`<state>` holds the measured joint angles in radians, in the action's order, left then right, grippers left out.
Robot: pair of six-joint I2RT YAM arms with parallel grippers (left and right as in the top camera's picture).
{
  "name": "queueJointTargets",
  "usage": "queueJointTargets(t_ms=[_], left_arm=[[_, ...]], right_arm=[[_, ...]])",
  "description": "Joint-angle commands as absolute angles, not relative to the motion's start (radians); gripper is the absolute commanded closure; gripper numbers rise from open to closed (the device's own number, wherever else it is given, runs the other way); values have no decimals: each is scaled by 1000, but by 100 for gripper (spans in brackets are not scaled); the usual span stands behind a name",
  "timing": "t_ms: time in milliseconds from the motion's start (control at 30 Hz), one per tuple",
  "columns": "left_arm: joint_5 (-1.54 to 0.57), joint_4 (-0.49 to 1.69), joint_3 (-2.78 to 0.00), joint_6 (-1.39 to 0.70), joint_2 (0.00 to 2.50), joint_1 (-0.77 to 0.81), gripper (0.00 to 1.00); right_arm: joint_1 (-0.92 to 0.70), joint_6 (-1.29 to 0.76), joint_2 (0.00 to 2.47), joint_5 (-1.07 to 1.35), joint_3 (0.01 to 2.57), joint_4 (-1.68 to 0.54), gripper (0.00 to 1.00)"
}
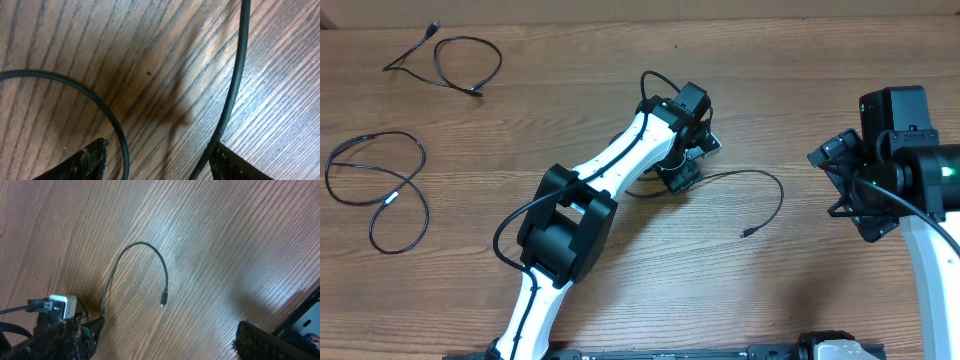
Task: Untangle cables
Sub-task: 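Move the left gripper to the last cable at center and grasp it, then lift the last black cable and carry it toward the top-left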
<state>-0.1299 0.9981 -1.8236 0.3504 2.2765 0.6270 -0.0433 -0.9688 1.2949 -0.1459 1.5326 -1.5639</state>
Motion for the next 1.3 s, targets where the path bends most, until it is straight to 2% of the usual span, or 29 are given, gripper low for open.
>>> queueJointTargets(t_ms=[0,167,233,267,333,400,433,833,1000,1267], left_arm=[[-131,992,-1812,359,2296,629,34],[-131,993,-1802,336,2327,629,34],[-131,994,-1802,333,2339,629,42],[-130,994,-1802,333,2343,629,49],[-130,994,-1802,333,2343,629,74],[-110,995,-1803,336,2342,629,93],[-86,1005,-1809,336,2340,629,96],[-3,1324,-2058,337,2195,559,96],[-1,1367,-2112,326,2032,463,96],[0,1362,-2112,187,1745,241,96]], right_arm=[[-37,-967,1287,-156,1555,-1563,0],[-37,-967,1287,-156,1555,-1562,0],[-37,-967,1287,-156,1555,-1562,0],[-37,-967,1287,-156,1555,-1562,0],[-37,-967,1287,-156,1555,-1562,0],[-37,-967,1287,-156,1555,-1562,0],[-37,-967,1287,-156,1555,-1562,0],[-37,-967,1287,-156,1555,-1535,0],[-37,-968,1287,-156,1555,-1521,0],[-37,-967,1287,-156,1555,-1513,0]])
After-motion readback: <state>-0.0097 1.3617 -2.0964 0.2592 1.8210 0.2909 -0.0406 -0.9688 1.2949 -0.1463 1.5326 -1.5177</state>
